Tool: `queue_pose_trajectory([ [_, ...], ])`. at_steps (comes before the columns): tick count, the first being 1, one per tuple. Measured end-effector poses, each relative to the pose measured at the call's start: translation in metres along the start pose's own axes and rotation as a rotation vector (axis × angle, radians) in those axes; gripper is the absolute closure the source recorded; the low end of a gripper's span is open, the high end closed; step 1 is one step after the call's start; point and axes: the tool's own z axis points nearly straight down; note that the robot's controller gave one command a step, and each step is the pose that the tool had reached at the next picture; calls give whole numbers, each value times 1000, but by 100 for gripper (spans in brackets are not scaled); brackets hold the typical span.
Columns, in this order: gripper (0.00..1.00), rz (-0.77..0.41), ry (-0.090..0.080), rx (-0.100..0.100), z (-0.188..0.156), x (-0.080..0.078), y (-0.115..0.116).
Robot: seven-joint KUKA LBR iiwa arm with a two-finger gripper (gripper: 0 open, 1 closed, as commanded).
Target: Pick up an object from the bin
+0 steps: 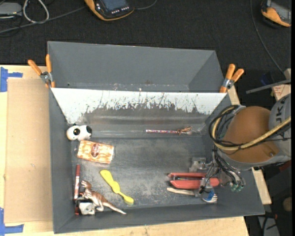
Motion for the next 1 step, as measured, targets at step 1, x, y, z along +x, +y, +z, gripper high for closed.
queue_pose_trajectory([
  [1,100,-3,6,-1,-71,5,4],
])
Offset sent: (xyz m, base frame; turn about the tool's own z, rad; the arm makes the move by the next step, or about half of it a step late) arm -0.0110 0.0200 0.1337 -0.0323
